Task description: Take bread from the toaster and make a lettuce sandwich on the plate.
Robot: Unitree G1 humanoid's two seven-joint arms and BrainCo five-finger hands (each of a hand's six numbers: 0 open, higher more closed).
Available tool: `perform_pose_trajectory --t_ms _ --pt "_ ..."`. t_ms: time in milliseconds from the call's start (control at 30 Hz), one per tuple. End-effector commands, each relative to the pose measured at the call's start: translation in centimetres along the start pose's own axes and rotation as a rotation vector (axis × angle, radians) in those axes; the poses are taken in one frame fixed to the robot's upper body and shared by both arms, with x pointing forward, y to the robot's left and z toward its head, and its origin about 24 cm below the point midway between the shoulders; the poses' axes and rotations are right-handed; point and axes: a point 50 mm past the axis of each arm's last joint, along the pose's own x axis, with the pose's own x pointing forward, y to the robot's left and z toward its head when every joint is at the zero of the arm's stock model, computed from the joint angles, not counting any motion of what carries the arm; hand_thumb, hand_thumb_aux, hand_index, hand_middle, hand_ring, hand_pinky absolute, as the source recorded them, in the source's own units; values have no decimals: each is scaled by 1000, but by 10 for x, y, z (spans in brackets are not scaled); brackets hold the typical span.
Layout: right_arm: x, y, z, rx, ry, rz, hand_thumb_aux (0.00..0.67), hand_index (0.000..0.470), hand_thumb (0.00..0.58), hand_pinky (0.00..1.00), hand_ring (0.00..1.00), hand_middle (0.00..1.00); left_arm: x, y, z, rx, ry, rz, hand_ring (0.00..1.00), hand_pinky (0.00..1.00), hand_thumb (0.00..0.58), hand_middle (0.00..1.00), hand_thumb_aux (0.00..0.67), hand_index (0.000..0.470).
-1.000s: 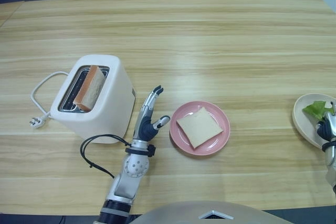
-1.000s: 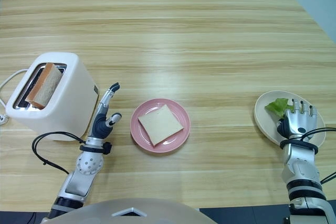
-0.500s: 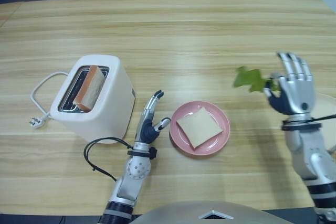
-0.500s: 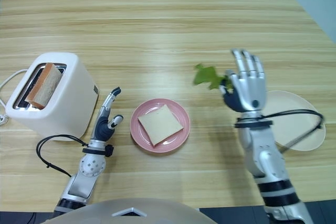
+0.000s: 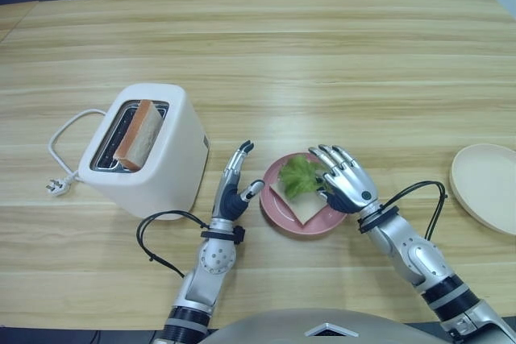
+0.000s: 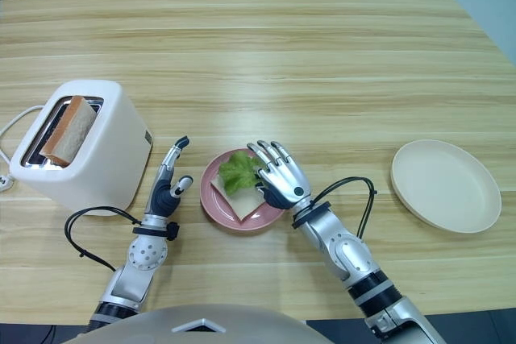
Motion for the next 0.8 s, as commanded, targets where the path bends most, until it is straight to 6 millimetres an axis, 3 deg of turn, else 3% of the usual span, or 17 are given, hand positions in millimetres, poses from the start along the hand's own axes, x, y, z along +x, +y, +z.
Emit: perform_pose_trajectory --t_ms 33,133,233,267,300,333,467,600,667,700,800 --pt "-3 -12 -2 7 10 -29 670 470 580 0 0 0 -1 -2 -5 16 18 -17 0 0 0 0 0 0" --pt "-3 -15 0 18 11 -40 670 470 580 0 0 0 -1 -2 -7 21 22 -21 0 0 0 0 0 0" --pt "-9 -1 4 34 -9 59 670 470 580 0 0 0 -2 -2 -8 25 26 -24 0 0 0 0 0 0" --pt "-13 4 5 41 -19 109 491 345 539 0 0 0 -2 -2 -8 26 27 -25 0 0 0 0 0 0" --pt "-16 8 6 54 -23 146 147 103 227 0 0 0 -2 -2 -9 27 29 -25 0 0 0 0 0 0" --pt "-19 11 8 77 -36 185 0 0 0 0 0 0 -2 -2 -9 28 30 -25 0 0 0 0 0 0" --pt "-26 5 10 208 -67 234 0 0 0 0 0 0 -1 -1 -12 32 37 -23 0 0 0 0 0 0" --pt "-23 -29 2 498 -44 150 0 0 0 0 0 0 0 2 -8 73 -8 4 0 0 0 0 0 0" --pt "-19 -55 -11 676 2 25 0 0 0 0 0 0 2 11 12 141 -140 50 0 0 0 0 0 0" --pt "-16 -68 -22 750 43 -67 0 0 0 0 0 0 4 22 32 184 -249 93 0 0 0 0 0 0" --pt "-17 -87 -54 863 200 -314 0 0 0 0 0 0 5 74 100 390 -541 275 0 0 0 0 0 0"
